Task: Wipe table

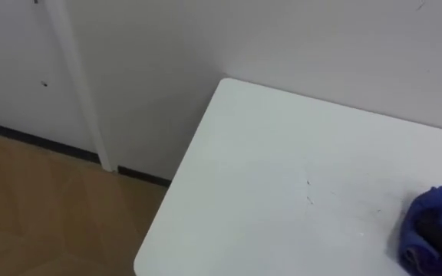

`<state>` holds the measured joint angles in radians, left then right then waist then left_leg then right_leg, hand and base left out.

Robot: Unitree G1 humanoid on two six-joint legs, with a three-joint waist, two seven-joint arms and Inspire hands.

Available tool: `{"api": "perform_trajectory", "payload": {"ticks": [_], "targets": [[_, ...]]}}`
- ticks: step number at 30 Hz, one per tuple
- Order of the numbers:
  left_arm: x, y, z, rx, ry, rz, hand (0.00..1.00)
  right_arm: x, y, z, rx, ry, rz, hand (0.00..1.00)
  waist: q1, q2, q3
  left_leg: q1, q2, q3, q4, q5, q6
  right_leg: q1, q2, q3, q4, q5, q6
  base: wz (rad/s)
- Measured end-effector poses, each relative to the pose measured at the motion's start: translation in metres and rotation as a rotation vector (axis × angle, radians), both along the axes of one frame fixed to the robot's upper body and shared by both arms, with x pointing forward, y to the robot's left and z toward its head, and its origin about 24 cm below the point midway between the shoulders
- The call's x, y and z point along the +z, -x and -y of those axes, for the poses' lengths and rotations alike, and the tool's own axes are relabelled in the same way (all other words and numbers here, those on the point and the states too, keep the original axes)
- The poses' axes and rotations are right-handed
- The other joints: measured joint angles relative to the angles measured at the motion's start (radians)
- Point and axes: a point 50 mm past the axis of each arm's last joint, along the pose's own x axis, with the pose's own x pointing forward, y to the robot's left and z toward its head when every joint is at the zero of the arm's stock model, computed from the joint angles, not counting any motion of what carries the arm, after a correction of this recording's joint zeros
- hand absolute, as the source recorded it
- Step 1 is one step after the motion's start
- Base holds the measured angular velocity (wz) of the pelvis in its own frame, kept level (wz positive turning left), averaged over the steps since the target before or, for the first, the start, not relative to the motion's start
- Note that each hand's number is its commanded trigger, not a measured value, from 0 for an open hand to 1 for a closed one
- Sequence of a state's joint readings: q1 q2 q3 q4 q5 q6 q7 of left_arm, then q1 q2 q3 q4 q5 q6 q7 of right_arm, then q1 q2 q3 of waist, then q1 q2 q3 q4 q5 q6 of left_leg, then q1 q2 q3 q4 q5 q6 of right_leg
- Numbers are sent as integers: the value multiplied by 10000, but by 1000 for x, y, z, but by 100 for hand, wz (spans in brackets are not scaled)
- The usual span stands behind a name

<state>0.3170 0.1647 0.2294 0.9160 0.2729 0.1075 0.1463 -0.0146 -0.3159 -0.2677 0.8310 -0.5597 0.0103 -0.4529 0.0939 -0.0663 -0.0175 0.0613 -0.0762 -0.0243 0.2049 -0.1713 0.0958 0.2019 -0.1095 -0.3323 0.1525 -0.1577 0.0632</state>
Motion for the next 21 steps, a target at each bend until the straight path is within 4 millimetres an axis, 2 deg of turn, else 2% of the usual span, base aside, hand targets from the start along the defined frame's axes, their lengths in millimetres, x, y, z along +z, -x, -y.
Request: {"api": "perform_trajectory", "payload": {"ticks": [2, 3, 4, 5, 7, 9, 11, 13, 14, 17, 19, 20, 21], "targets": [[-4, -2, 6, -98, 224, -184, 0, 8, -29, -18, 1185, 258, -151, 100, 346, 93, 49, -91, 51, 74, 5, 12, -28, -218, 76, 83, 10, 8, -12, -84], [-6, 1, 9, -221, 351, -440, 0, 14, -53, -39, 2352, 385, -199, 100, 422, 139, 97, -181, 113, 80, 9, 36, -77, -369, 136, 106, 25, 55, -100, -50], [-7, -4, 11, -359, 458, -398, 0, 21, -74, -58, 3555, 688, -295, 100, 595, 170, 122, -350, 170, 73, 57, 66, -136, -589, 200, 132, 87, 71, -170, -33], [-8, -12, 14, -547, 554, -296, 0, 32, -97, -80, 4712, 1008, -228, 100, 791, 207, 196, -559, 243, 52, 180, 75, -202, -807, 270, 157, 193, 65, -245, -8], [-10, -19, 19, -803, 812, -192, 0, 50, -122, -107, 6060, 1317, 173, 100, 959, 267, 303, -770, 294, -110, 293, 85, -319, -931, 357, 68, 149, 84, -340, 20], [-11, -16, 24, -914, 968, -213, 0, 61, -133, -115, 6523, 1175, 650, 100, 1240, 294, 326, -898, 266, -359, 324, 143, -339, -1006, 357, -99, 137, 41, -389, 51], [-10, -6, 20, -801, 953, -465, 0, 61, -134, -115, 6502, 1060, 680, 100, 1336, 237, 296, -1001, 217, -623, 304, 212, -376, -993, 350, -283, 112, -9, -368, 60], [-9, 17, 19, -545, 923, -1006, 0, 48, -123, -99, 6127, 912, 137, 100, 1253, 187, 281, -1009, 131, -828, 290, 293, -380, -829, 336, -346, -26, -41, -325, 50], [-9, 23, 19, -500, 934, -1120, 0, 45, -118, -94, 5879, 668, 284, 100, 1182, 186, 278, -1001, 116, -836, 290, 298, -372, -774, 319, -390, -25, -57, -310, 55], [-7, 32, 15, -144, 822, -1220, 0, 25, -90, -73, 4961, 218, 436, 100, 711, 54, 247, -832, 136, -555, 206, 302, -359, -461, 229, -550, -37, -105, -237, 49], [-3, 25, 4, 335, 499, -645, 0, 14, -65, -52, 3880, -308, 483, 100, 301, -186, 169, -794, 133, -306, 125, 301, -348, -367, 214, -517, -19, -229, -128, 35], [-1, 24, 1, 466, 392, -486, 0, 10, -58, -46, 3556, -400, 467, 100, 204, -225, 160, -767, 128, -281, 106, 298, -344, -331, 215, -516, -13, -231, -129, 3], [1, 25, -5, 726, 198, -327, 0, 4, -41, -34, 2820, -544, 364, 100, 144, -313, 96, -679, 125, -167, 82, 271, -305, -255, 202, -511, -23, -231, -129, -18]]}}
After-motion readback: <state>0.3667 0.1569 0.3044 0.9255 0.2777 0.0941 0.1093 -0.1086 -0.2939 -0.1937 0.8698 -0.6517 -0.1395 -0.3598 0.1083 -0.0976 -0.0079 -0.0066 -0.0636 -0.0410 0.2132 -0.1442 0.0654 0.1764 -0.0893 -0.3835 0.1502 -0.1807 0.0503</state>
